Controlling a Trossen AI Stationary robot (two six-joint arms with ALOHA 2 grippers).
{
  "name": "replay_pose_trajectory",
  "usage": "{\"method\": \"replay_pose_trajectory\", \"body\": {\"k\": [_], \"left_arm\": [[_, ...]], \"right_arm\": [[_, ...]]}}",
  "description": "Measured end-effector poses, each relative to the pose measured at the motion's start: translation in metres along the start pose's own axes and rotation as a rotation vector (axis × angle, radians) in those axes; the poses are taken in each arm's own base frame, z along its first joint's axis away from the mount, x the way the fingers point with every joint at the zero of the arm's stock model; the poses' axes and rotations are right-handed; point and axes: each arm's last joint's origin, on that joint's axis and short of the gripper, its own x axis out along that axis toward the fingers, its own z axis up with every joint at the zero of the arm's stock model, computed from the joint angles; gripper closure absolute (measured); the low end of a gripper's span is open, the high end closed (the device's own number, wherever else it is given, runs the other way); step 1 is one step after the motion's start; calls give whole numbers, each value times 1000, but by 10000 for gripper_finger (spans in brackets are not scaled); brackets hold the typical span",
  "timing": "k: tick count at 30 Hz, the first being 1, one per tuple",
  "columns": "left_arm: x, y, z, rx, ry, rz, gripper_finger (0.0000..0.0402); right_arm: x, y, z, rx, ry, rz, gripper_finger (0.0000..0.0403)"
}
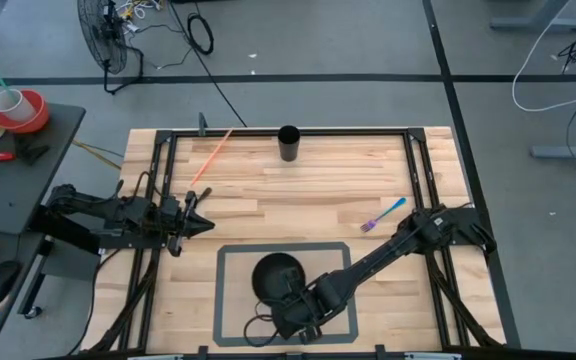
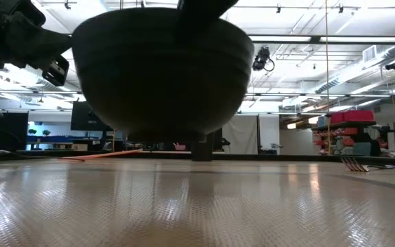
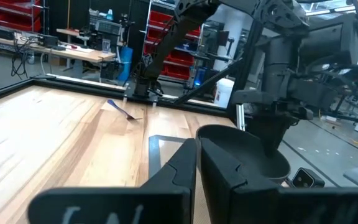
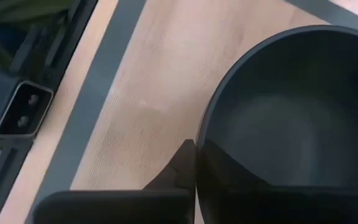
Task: Pick & Place Utensil
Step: Put the black bowl on the transparent mat
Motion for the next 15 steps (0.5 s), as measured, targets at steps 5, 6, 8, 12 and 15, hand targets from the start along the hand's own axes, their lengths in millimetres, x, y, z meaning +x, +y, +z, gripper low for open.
{"method": "replay_pose_trajectory", "body": {"k": [5, 6, 8, 12, 15], "left_arm": [[0, 0, 0, 0, 0, 0, 376], [0, 0, 0, 0, 0, 0, 376], [0, 0, 0, 0, 0, 0, 376], [0, 0, 0, 0, 0, 0, 376], [0, 0, 0, 0, 0, 0, 376]], "right_arm": [[5, 4, -7, -2, 38, 6, 386], [7, 5, -7, -3, 31, 13, 386], [10, 9, -9, -13, 34, 28, 387], [11, 16, -7, -31, -7, 33, 389], [15, 19, -10, -47, -2, 35, 389]]}}
